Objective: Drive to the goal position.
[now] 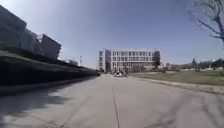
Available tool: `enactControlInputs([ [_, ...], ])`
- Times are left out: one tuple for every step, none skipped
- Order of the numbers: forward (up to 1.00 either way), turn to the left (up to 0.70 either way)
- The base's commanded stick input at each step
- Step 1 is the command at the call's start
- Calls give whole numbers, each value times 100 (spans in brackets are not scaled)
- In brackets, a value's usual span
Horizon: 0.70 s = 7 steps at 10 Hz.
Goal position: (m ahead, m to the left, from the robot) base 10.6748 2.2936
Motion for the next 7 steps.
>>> enactControlInputs([
  [100,2],
  [100,2],
  [100,2],
  [100,2],
  [100,2],
  [100,2],
  [100,2],
])
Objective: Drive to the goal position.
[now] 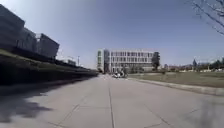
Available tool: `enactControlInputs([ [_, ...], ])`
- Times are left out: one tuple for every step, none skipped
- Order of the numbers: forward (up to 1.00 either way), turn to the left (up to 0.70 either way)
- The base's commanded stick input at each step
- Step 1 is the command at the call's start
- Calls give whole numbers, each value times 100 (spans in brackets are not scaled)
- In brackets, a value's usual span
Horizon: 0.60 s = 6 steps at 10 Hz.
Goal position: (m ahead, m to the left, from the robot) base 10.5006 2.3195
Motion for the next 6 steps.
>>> enactControlInputs([
  [100,2],
  [100,2],
  [100,2],
  [100,2],
  [100,2],
  [100,2],
])
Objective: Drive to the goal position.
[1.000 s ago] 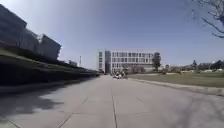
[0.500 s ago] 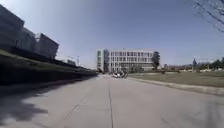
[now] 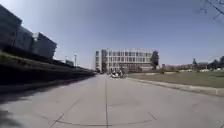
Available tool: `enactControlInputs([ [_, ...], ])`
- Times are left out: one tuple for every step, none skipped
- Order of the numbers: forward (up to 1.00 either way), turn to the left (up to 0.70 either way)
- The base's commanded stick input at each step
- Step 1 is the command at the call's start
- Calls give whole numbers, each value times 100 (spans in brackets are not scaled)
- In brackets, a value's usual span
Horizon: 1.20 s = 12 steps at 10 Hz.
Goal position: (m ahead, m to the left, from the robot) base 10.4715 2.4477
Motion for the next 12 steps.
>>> enactControlInputs([
  [100,2],
  [100,2],
  [100,2],
  [100,2],
  [100,2],
  [100,2],
  [100,2],
  [100,14],
  [100,42],
  [100,42],
  [100,42],
  [100,42],
])
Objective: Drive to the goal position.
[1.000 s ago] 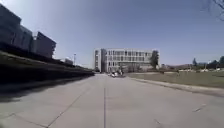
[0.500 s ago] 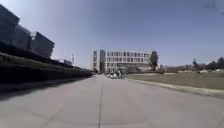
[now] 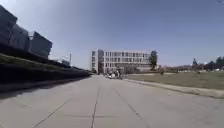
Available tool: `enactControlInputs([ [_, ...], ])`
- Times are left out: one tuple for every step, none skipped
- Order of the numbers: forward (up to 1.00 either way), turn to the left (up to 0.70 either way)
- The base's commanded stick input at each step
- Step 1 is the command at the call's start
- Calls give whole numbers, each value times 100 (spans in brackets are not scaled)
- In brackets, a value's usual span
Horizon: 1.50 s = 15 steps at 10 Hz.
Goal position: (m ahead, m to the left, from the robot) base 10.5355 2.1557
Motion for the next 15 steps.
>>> enactControlInputs([
  [100,2],
  [100,2],
  [100,2],
  [100,2],
  [100,2],
  [100,2],
  [100,2],
  [100,2],
  [100,2],
  [100,2],
  [100,2],
  [100,2],
  [100,2],
  [100,2],
  [100,2],
])
